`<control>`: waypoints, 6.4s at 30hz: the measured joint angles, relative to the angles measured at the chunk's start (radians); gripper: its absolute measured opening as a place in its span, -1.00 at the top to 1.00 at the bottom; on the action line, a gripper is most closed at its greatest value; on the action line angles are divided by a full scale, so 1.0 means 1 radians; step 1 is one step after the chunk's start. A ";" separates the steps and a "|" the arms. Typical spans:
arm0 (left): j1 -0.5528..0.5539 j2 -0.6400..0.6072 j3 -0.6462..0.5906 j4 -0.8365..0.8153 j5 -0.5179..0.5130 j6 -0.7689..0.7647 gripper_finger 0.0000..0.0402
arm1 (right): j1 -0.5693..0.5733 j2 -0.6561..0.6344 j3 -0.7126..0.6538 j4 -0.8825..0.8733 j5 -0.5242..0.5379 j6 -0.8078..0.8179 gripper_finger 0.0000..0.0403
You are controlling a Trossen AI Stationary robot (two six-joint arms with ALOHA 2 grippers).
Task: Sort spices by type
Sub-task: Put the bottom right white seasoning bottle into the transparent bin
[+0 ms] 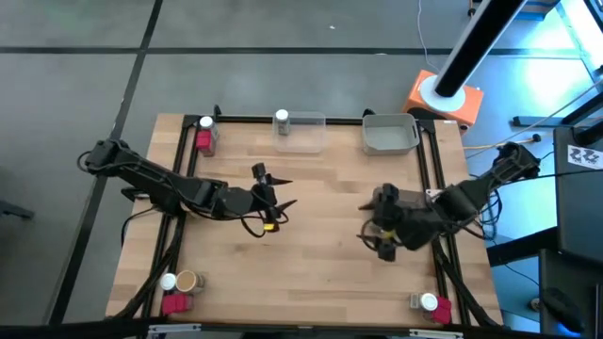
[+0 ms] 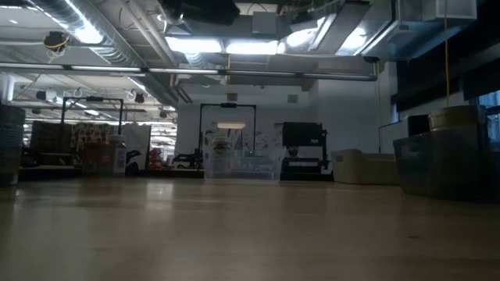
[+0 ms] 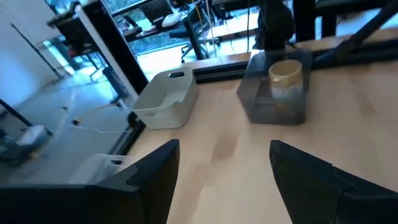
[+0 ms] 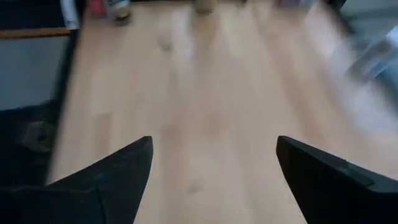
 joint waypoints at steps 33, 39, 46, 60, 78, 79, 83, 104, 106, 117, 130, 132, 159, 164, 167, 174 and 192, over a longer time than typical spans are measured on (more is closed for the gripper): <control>-0.149 0.124 0.005 0.231 0.007 -0.163 -0.18 | 0.469 0.240 0.117 -0.385 -0.286 0.856 -0.70; -0.149 0.137 0.005 0.240 0.007 -0.164 -0.18 | 0.535 0.320 0.117 -0.441 -0.420 0.978 -0.70; -0.118 0.137 0.005 0.256 0.007 -0.159 -0.18 | 0.580 0.379 0.117 -0.438 -0.465 1.019 -0.70; -0.105 0.142 0.005 0.252 0.007 -0.160 -0.18 | 0.609 0.404 0.116 -0.389 -0.462 0.993 -0.70; -0.104 0.142 0.005 0.252 0.007 -0.159 -0.18 | 0.626 0.539 0.112 -0.385 -0.442 0.908 -0.70; -0.104 0.142 0.005 0.252 0.007 -0.159 -0.18 | 0.626 0.548 0.112 -0.384 -0.443 0.907 -0.70; -0.104 0.142 0.005 0.250 0.007 -0.154 -0.18 | 0.626 0.575 0.112 -0.385 -0.461 0.885 -0.70; -0.103 0.142 0.005 0.241 0.007 -0.149 -0.18 | 0.558 0.595 0.134 -0.397 -0.486 0.780 0.00; -0.102 0.142 0.005 0.234 0.007 -0.148 -0.18 | 0.530 0.595 0.161 -0.415 -0.469 0.736 0.00; -0.099 0.142 0.004 0.133 0.007 -0.222 -0.18 | 0.328 0.592 0.326 -0.505 -0.183 0.355 0.00; -0.111 0.142 -0.066 0.040 0.006 -0.340 -0.18 | 0.024 0.592 0.332 -0.423 -0.057 -0.108 0.00; -0.112 0.142 -0.081 0.041 0.006 -0.353 -0.18 | -0.027 0.592 0.332 -0.385 -0.059 -0.169 0.00; -0.169 0.098 -0.100 -0.381 -0.122 -0.635 -0.18 | -0.572 0.632 0.332 -0.087 -0.411 -0.507 0.00; -0.144 0.098 -0.100 -0.382 -0.137 -0.588 -0.18 | -0.637 0.689 0.332 -0.047 -0.447 -0.533 0.00; -0.116 0.098 -0.100 -0.384 -0.139 -0.575 -0.18 | -0.664 0.714 0.331 -0.040 -0.465 -0.538 0.00; -0.050 0.098 -0.100 -0.382 -0.142 -0.436 -0.18 | -0.704 0.739 0.331 -0.036 -0.489 -0.557 0.00; 0.091 0.098 -0.099 -0.368 -0.117 -0.174 -0.18 | -0.709 0.742 0.331 -0.024 -0.453 -0.635 -0.35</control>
